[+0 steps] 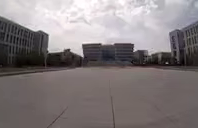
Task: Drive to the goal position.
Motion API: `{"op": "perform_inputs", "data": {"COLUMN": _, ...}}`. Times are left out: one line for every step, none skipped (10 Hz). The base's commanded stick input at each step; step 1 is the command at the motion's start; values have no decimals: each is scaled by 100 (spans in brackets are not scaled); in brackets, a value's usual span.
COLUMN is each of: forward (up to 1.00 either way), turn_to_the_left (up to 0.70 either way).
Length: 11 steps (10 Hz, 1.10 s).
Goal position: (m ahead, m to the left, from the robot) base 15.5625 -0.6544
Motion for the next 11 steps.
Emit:
{"op": "perform_inputs", "data": {"forward": 70, "turn_to_the_left": 0}}
{"op": "perform_inputs", "data": {"forward": 70, "turn_to_the_left": 0}}
{"op": "perform_inputs", "data": {"forward": 70, "turn_to_the_left": 0}}
{"op": "perform_inputs", "data": {"forward": 70, "turn_to_the_left": 0}}
{"op": "perform_inputs", "data": {"forward": 70, "turn_to_the_left": 0}}
{"op": "perform_inputs", "data": {"forward": 70, "turn_to_the_left": 0}}
{"op": "perform_inputs", "data": {"forward": 70, "turn_to_the_left": 0}}
{"op": "perform_inputs", "data": {"forward": 70, "turn_to_the_left": 0}}
{"op": "perform_inputs", "data": {"forward": 70, "turn_to_the_left": 0}}
{"op": "perform_inputs", "data": {"forward": 70, "turn_to_the_left": 0}}
{"op": "perform_inputs", "data": {"forward": 70, "turn_to_the_left": 0}}
